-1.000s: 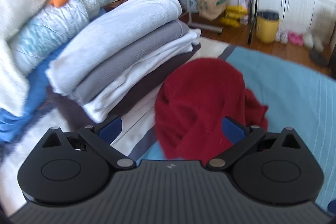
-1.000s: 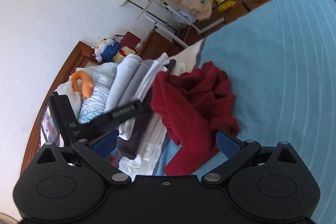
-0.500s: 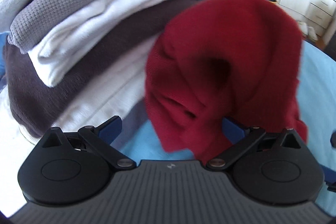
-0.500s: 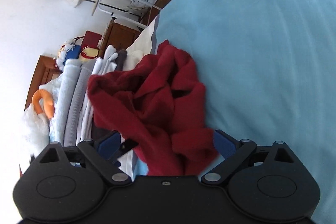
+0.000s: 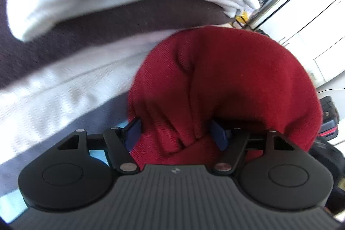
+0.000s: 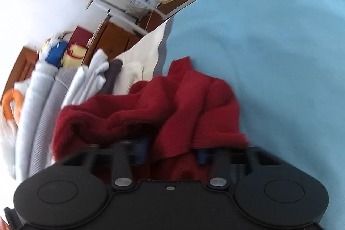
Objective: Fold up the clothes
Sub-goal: 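Grasp the red cardigan with the left and right grippers and lift it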
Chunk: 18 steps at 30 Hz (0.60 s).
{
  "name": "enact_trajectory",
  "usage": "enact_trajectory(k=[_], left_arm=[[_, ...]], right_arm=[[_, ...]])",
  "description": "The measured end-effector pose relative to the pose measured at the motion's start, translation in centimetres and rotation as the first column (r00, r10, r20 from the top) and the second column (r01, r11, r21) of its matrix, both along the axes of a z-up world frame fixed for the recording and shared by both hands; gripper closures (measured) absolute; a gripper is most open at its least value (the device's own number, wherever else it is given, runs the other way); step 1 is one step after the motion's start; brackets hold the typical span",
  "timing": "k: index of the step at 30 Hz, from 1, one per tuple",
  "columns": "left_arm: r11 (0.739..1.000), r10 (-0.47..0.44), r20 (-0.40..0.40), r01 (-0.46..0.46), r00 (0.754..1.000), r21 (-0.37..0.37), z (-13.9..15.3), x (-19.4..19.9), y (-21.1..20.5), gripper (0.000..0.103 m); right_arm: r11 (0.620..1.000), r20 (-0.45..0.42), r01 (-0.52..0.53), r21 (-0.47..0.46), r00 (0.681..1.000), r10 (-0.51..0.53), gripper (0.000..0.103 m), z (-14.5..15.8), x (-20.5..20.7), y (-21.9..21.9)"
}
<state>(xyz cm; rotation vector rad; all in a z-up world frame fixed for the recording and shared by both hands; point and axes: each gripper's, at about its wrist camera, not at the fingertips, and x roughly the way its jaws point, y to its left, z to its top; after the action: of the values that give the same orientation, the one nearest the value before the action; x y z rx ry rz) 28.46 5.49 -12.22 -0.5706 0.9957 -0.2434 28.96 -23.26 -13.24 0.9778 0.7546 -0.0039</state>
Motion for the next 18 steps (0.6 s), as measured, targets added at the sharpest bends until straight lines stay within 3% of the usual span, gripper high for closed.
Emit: enact_trajectory(k=[2,8,11,14,18], left_arm=[[0.992,-0.008,-0.027,0.005,1.0,-0.124,-0.7,-0.1,0.1,0.037],[0.953,-0.054,-0.019,0.046,0.998,-0.3,-1.1,-0.4,0.2,0.045],[0.909,-0.137,0.02,0.134,0.99,-0.395,-0.8,-0.7,-0.8,0.049],[0.858,-0.248,0.073,0.254,0.966,-0.447,0.5,-1.4,-3.0,0.049],[0.777,-0.371,0.178,0.409,0.912,-0.478,3.1,-3.9,-6.4,0.049]], right_arm=[[1.0,0.013,-0.029,0.007,1.0,0.029,0.08,-0.6,0.5,0.4],[0.989,0.135,-0.101,0.105,0.987,0.087,0.083,0.1,-1.6,0.4],[0.988,0.183,-0.096,0.124,0.98,0.072,0.083,1.3,-3.5,-0.8],[0.991,0.228,-0.082,0.109,0.972,0.055,0.084,3.3,-6.0,-2.4],[0.991,0.299,-0.059,0.12,0.954,0.021,0.084,6.3,-10.8,-5.2]])
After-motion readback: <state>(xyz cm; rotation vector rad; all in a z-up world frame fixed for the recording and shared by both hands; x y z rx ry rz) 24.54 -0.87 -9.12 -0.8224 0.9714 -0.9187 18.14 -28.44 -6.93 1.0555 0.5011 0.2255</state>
